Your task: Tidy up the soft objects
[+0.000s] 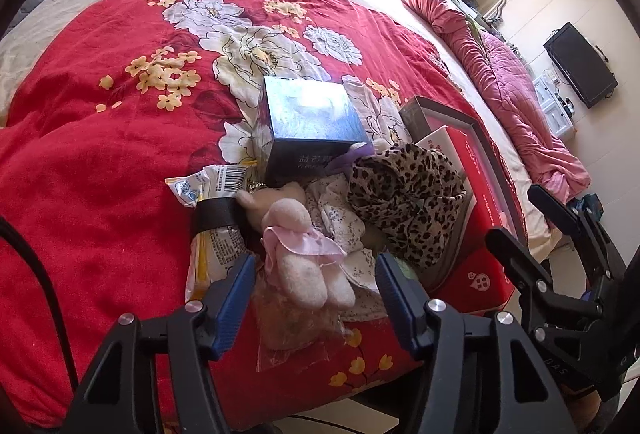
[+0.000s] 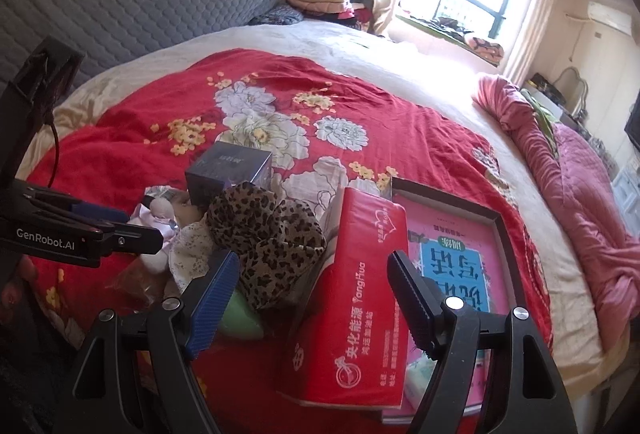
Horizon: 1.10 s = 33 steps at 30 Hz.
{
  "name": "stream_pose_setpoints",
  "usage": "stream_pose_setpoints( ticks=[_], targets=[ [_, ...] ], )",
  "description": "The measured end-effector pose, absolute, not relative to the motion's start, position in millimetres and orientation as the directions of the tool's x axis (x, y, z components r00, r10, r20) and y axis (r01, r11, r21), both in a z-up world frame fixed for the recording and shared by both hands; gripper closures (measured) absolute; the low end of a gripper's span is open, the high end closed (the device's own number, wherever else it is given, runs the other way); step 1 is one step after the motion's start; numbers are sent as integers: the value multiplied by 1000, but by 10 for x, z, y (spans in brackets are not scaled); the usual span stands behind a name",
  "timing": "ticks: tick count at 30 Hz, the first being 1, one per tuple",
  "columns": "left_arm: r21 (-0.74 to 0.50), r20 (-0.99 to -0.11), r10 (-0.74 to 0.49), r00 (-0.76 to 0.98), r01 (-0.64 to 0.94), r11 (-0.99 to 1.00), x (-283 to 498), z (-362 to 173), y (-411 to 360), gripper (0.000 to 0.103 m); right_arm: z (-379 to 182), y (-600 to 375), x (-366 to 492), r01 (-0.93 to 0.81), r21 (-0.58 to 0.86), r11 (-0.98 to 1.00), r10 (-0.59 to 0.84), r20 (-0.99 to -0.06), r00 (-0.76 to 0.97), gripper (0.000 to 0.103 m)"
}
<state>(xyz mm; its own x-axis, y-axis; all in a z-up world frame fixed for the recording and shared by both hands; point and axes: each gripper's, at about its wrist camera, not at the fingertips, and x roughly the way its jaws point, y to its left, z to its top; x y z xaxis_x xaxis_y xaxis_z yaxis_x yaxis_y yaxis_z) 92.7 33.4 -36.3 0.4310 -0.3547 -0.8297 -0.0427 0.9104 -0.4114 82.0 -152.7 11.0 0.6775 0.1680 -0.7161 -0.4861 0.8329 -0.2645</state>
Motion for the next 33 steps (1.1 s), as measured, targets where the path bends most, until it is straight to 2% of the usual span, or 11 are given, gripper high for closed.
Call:
stream_pose_setpoints(
  ticks=[4,12,14,16,17,18,21,24,27,33],
  targets=[
    [-415,-830,-362,424,-36,909,973,-394,326,50,-21,-1282,965,-524,-363,770,130,-715,687,26],
    [-439,-822,-390,415,-26,898,997,-444,335,52,-342,-1001,1240,-592,-411,693,107,-754,648,26],
    [-435,-824,-386,415,-26,900,1006,-458,346,58,-391,-965,1284,-599,-418,683,103,-757,646,26],
    [-438,-823,-389,413,-27,898,1016,-477,363,60,-404,-944,1324,-608,-387,693,130,-763,634,42],
    [-442,-823,-392,410,-30,896,1025,-489,373,60,-410,-954,1355,-613,-350,708,146,-777,613,56],
    [-446,-822,-395,410,-32,894,1030,-497,381,61,-416,-971,1377,-612,-318,725,159,-786,597,64],
    [-445,-825,-393,408,-38,895,1039,-514,396,67,-405,-1069,1406,-593,-219,775,215,-791,573,77],
    [-443,-828,-391,401,-40,896,1054,-534,394,73,-347,-1224,1417,-567,-93,819,296,-777,555,83],
    [-421,-836,-375,400,-32,906,1068,-521,360,76,-272,-1384,1420,-538,14,843,365,-750,552,85],
    [-423,-818,-373,438,-17,906,1064,-421,386,83,-145,-1559,1398,-508,101,856,421,-706,569,87]
  ],
)
